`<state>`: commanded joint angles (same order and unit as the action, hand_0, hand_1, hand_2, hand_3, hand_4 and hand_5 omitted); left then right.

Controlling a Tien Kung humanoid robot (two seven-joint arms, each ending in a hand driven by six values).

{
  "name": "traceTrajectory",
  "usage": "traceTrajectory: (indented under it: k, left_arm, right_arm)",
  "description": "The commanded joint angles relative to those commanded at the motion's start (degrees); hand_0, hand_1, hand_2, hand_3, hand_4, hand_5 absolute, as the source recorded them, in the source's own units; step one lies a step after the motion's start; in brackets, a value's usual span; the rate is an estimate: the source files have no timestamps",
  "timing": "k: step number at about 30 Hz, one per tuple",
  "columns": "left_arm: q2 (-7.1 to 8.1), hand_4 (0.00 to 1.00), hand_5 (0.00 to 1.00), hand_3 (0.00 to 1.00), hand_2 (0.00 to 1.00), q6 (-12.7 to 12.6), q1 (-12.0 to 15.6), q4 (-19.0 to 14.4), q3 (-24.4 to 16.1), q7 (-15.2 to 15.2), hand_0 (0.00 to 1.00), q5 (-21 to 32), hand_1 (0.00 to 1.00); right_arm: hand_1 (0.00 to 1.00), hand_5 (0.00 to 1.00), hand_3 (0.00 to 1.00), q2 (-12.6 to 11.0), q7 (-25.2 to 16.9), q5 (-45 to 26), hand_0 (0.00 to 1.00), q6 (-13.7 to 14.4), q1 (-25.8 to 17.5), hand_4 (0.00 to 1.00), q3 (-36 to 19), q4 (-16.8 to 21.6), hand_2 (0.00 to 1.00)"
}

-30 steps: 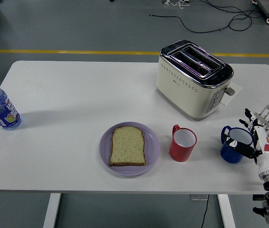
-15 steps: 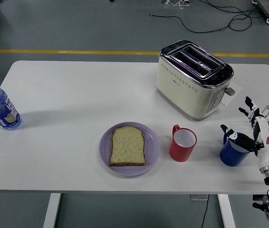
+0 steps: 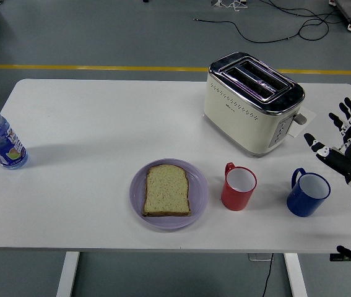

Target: Pick up the cup,pour liquid into bread,place the cup on the desk

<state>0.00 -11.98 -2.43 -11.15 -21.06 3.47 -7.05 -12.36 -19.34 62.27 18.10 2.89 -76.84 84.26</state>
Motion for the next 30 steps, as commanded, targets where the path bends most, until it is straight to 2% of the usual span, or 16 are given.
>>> traceTrajectory:
  k: [1, 6, 7, 12, 14, 22, 30]
  left_arm:
    - [0.0, 0.242, 0.855, 0.517, 0.673, 0.0, 0.04, -0.01, 0.04, 0.0, 0.643, -0.07, 0.659]
    - [0.0, 0.242, 0.855, 0.517, 0.673, 0.05, 0.04, -0.03, 0.1, 0.0, 0.643, -0.01, 0.659]
    - [0.0, 0.242, 0.854, 0.517, 0.674, 0.03, -0.05, -0.04, 0.02, -0.01, 0.643, -0.1, 0.658]
    - [0.0, 0.242, 0.854, 0.517, 0.674, 0.03, -0.38, -0.07, -0.39, -0.01, 0.643, -0.21, 0.658]
    - [0.0, 0.242, 0.851, 0.517, 0.674, 0.02, -0.53, -0.08, -0.55, -0.01, 0.645, -0.25, 0.659]
    - [0.0, 0.243, 0.853, 0.517, 0.673, 0.02, -0.66, -0.09, -0.95, -0.02, 0.643, -0.39, 0.658]
    - [0.0, 0.242, 0.851, 0.517, 0.673, 0.02, -0.71, -0.1, -1.0, -0.03, 0.643, -0.24, 0.658]
  right_arm:
    - [0.669, 0.121, 0.665, -0.04, 0.43, -1.83, 0.753, -0.55, -0.12, 0.645, -0.31, 0.97, 0.714]
    - [0.669, 0.121, 0.665, 0.15, 2.93, -11.53, 0.753, -3.92, -0.52, 0.645, -2.11, 4.91, 0.714]
    - [0.663, 0.151, 0.645, 0.22, 3.98, -13.75, 0.746, -5.23, -0.55, 0.613, -2.87, 5.79, 0.708]
    - [0.663, 0.151, 0.645, 0.51, 7.22, -21.9, 0.746, -7.62, -0.58, 0.613, -5.52, 7.75, 0.708]
    - [0.661, 0.184, 0.635, 0.61, 9.3, -24.33, 0.742, -8.4, -0.6, 0.591, -6.95, 8.22, 0.697]
    - [0.644, 0.212, 0.623, 0.78, 19.87, -25.89, 0.725, -7.47, -0.32, 0.574, -9.76, 7.08, 0.686]
    - [0.643, 0.226, 0.62, 1.06, 20.92, -24.81, 0.72, -7.85, -0.22, 0.567, -10.31, 5.98, 0.685]
